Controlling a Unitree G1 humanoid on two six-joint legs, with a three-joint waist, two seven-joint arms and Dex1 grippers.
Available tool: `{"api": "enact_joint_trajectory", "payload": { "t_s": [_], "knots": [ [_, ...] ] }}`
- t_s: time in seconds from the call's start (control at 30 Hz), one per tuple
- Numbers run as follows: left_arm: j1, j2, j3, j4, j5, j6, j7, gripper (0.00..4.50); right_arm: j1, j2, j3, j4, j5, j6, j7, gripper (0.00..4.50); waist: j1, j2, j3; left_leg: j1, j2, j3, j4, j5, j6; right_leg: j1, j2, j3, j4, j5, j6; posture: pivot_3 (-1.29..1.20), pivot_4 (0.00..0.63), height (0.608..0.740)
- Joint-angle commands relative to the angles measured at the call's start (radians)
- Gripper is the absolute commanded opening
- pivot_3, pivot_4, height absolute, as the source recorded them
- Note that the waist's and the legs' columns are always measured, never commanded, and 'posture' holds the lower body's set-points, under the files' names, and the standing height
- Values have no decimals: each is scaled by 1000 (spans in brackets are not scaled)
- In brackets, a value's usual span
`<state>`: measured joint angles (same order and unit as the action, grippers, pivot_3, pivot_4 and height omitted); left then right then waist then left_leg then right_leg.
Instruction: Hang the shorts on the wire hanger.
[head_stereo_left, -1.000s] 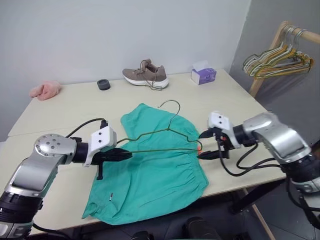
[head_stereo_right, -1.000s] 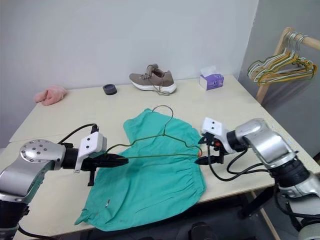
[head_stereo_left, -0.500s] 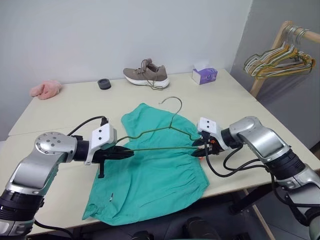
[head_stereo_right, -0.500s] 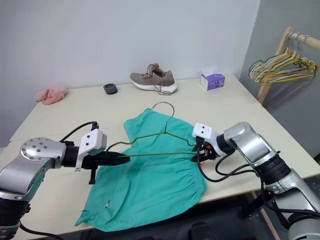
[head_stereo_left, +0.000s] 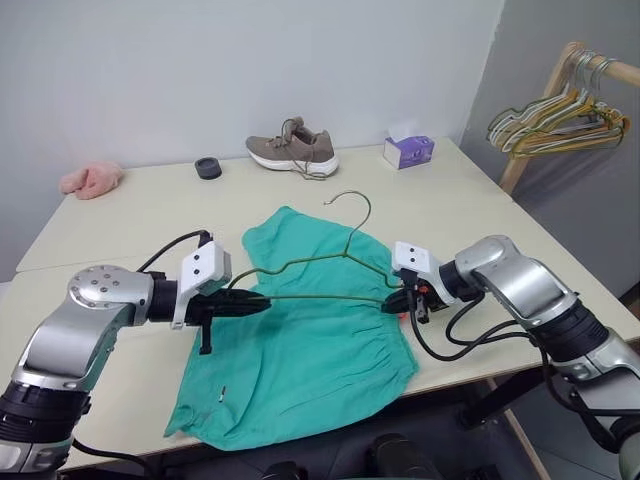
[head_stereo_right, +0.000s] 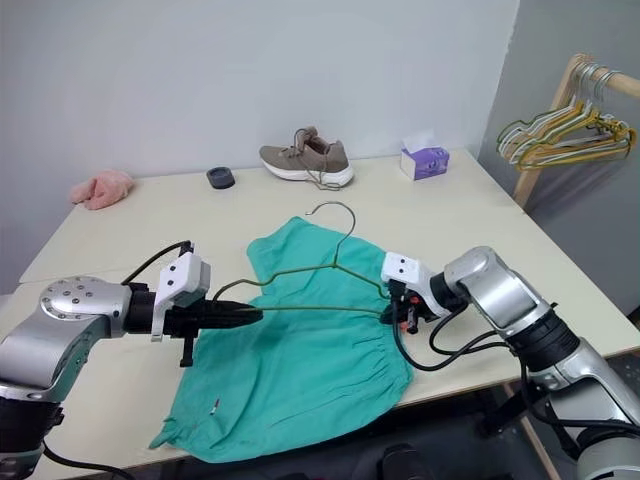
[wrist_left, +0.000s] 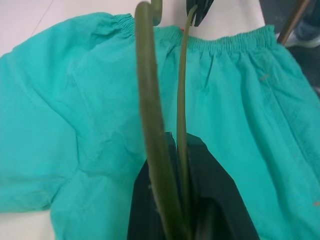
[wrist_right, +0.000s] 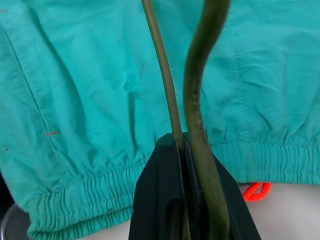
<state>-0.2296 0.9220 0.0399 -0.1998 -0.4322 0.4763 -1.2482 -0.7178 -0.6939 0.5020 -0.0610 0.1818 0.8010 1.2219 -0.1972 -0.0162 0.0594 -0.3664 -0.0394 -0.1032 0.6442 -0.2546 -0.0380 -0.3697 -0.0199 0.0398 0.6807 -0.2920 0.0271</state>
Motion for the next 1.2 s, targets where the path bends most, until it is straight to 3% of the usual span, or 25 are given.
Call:
{"api": "enact_joint_trajectory", "payload": {
  "t_s": [0.03, 0.17, 0.5, 0.6, 0.73, 1.0, 1.2],
  "knots": [
    [-5, -1, 30, 10, -17, -20, 0, 1280, 5, -28, -57, -42, 21, 15, 0, 0, 0, 0, 0, 0, 0, 0, 0, 0, 0, 0, 0, 0, 0, 0, 0, -224, 0, 740],
    [-14, -13, 57, 82, 15, -83, 39, 2525, 26, -52, -74, -65, 35, 24, -1, 0, 0, 0, 0, 0, 0, 0, 0, 0, 0, 0, 0, 0, 0, 0, 0, -231, 0, 740],
    [11, -22, 167, 235, -2, -102, 110, 2525, 147, -116, -182, -118, 93, 113, -54, 0, 0, 0, 0, 0, 0, 0, 0, 0, 0, 0, 0, 0, 0, 0, 0, -243, 0, 740],
    [28, -36, 160, 222, -19, -88, 105, 3035, 231, -149, -277, -160, 144, 191, -91, 0, -1, 0, 0, 0, 0, 0, 0, 0, 0, 0, 0, 1, 0, 0, 0, -265, 0, 740],
    [39, -62, 126, 175, -1, -127, 105, 4216, 366, -186, -403, -231, 209, 293, -145, 0, 2, -1, -1, -1, 0, 0, 0, 0, 0, 0, -1, 0, -1, 0, 0, -293, 0, 740],
    [28, -63, 73, 160, -8, -123, 41, 4216, 577, -186, -603, -298, 306, 496, -269, 0, -27, -1, -1, 0, 0, 2, 1, 0, 0, 1, 0, 1, 0, 0, 0, -335, 0, 740],
    [-8, -59, 57, 195, 6, -128, 28, 4216, 630, -175, -642, -315, 359, 602, -336, 0, -57, -1, -1, 0, 0, 2, 0, 0, 0, 1, 1, 1, 0, 0, 1, -342, 0, 740]
  ]
}}
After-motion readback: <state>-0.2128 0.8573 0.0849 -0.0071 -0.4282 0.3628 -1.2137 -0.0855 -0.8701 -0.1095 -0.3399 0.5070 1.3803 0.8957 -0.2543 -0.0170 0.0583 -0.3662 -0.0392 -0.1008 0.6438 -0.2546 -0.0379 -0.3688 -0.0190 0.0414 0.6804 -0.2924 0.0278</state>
